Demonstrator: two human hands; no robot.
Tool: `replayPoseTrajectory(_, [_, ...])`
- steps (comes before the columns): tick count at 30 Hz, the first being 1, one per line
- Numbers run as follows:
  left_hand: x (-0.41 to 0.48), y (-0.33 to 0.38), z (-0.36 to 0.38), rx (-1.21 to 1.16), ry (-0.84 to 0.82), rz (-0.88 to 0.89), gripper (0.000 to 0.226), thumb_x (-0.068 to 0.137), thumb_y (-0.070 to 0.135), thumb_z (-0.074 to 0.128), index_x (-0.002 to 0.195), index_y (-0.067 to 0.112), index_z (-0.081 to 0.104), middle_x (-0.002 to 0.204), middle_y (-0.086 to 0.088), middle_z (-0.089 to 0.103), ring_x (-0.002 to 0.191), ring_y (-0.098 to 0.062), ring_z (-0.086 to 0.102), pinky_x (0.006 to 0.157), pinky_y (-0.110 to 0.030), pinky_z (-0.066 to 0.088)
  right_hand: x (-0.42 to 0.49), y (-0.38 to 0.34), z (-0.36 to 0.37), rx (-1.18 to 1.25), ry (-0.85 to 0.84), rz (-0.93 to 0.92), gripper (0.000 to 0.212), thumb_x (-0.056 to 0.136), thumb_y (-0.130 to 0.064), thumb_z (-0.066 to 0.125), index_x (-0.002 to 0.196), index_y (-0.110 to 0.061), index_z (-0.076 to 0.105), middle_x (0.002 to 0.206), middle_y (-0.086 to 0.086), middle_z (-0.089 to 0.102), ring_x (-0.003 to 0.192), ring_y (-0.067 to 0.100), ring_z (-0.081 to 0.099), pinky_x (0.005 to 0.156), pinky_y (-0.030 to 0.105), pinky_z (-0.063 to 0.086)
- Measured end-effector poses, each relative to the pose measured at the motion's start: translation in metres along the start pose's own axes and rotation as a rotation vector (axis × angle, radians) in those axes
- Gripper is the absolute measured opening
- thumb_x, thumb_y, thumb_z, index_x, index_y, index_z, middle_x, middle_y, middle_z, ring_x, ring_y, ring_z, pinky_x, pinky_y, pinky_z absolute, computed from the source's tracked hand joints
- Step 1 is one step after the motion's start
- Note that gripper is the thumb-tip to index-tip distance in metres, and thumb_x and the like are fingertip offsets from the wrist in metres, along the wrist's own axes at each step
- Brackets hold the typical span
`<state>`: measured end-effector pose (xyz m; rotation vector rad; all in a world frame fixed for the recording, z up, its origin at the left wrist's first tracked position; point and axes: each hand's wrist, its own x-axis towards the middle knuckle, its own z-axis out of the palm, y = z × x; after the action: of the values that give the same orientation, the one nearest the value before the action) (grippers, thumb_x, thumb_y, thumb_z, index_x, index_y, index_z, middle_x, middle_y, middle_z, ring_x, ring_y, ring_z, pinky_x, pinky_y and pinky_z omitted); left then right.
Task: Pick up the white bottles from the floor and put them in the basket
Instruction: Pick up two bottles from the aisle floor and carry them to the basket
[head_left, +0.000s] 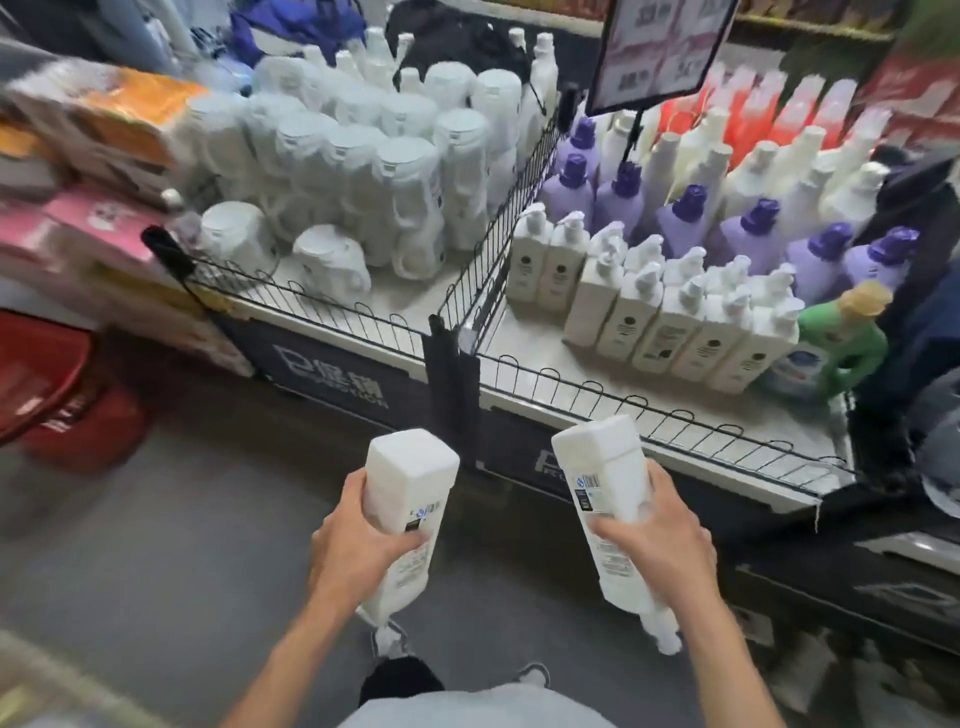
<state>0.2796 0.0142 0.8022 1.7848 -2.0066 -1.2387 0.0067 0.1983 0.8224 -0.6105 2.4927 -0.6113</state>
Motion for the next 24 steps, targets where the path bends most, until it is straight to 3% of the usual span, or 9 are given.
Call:
replayPoseTrajectory(4, [0.015,-0.019,-0.037,0.019,0.018,0.001,0.091,0.046,0.055,0.084,0.124,0.050,0.037,0.108,0.020,0.066,0.101,-0.023,0.063,0.088,-0.045,0.053,0.000,-0.056,0.025,-0.063,-0.046,-0.086,0.074,0.064,-0.055,0.077,0.124,-0.049,0.034,0.097,-0.014,0.065,0.093,0.024,0.062,0.076,0.038,0.039])
replayPoseTrajectory(11, [0.040,-0.058,-0.110,0.075,0.131,-0.058,0.088,0.055,0.051,0.088,0.125,0.046,0.035,0.113,0.012,0.068,0.101,-0.028,0.065,0.085,-0.043,0.054,-0.002,-0.146,0.084,-0.109,-0.135,-0.281,0.077,0.066,-0.054,0.077,0.129,-0.052,0.033,0.099,-0.016,0.065,0.091,0.020,0.062,0.081,0.040,0.043])
replayPoseTrajectory(17, [0.054,-0.102,-0.176,0.104,0.274,-0.146,0.094,0.057,0.055,0.087,0.133,0.042,0.034,0.120,0.007,0.068,0.106,-0.030,0.064,0.084,-0.041,0.052,-0.006,-0.224,0.136,-0.151,-0.219,-0.466,0.075,0.067,-0.052,0.078,0.127,-0.051,0.034,0.098,-0.019,0.063,0.089,0.017,0.062,0.082,0.039,0.045])
replayPoseTrajectory(21, [0.056,-0.131,-0.211,0.067,0.365,-0.219,0.098,0.057,0.054,0.088,0.138,0.041,0.034,0.119,0.007,0.069,0.105,-0.029,0.065,0.082,-0.039,0.050,-0.006,-0.280,0.166,-0.201,-0.315,-0.606,0.070,0.067,-0.048,0.080,0.123,-0.048,0.037,0.095,-0.021,0.063,0.086,0.016,0.061,0.074,0.036,0.039])
replayPoseTrajectory(24, [0.054,-0.150,-0.228,-0.019,0.472,-0.289,0.096,0.053,0.051,0.092,0.134,0.036,0.042,0.119,0.006,0.069,0.106,-0.028,0.065,0.081,-0.037,0.047,-0.002,-0.320,0.191,-0.226,-0.382,-0.682,0.079,0.062,-0.051,0.078,0.129,-0.052,0.036,0.094,-0.022,0.063,0.084,0.018,0.063,0.075,0.035,0.044])
